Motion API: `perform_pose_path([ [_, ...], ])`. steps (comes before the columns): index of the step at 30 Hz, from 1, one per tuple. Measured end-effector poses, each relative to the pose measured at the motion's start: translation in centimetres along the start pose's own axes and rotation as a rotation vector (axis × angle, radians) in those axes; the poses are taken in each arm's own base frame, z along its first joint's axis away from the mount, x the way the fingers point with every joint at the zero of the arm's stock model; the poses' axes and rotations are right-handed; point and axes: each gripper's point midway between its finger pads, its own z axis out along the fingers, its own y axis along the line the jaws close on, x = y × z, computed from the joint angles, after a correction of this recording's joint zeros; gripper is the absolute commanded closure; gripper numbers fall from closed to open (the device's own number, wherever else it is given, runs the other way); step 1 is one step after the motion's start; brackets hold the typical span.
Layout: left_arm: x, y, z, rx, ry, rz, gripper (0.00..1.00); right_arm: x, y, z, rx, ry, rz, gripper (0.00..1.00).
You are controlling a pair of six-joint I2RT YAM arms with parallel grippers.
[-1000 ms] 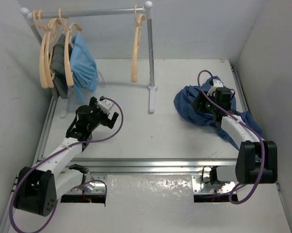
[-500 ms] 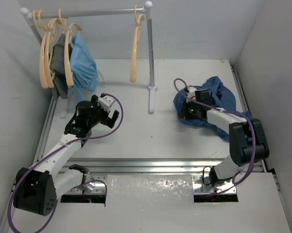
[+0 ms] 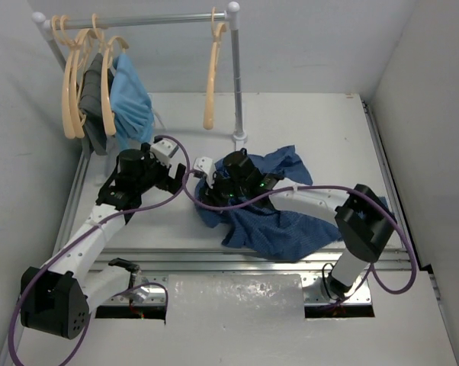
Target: Place the shirt on the hanger
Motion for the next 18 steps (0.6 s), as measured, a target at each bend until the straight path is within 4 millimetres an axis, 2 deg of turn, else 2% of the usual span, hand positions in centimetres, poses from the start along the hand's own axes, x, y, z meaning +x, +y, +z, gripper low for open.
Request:
perform_pose_path([
  [2, 0.1, 0.1, 0.0, -0.005, 0.006, -0.004, 0.04, -0.8, -0.1, 0.2, -0.014, -0.025, -0.015, 0.22],
  [3, 0.2, 0.1, 0.0, -0.006, 0.007, -0.005, 0.04, -0.9, -0.1, 0.1, -0.017, -0.027, -0.014, 0.01],
  [7, 0.3, -0.1, 0.1, 0.002, 0.012, -0.008, 0.05, 0.6, 0.4, -1.0, -0.019, -0.008, -0.01, 0.01],
  [13, 1.2, -0.6, 0.7, 0.041, 0.036, 0.009, 0.16, 3.4, 1.8, -5.0, 0.05, 0.024, 0.048, 0.01],
  [15, 2.2, -0.9, 0.8, 0.061, 0.049, 0.04, 0.17, 4.0, 2.0, -5.8, 0.082, 0.031, 0.074, 0.01],
  [18, 5.0, -1.5, 1.0, 0.094, 0.089, 0.09, 0.17, 4.9, 1.9, -5.4, 0.14, 0.065, 0.09, 0.01],
])
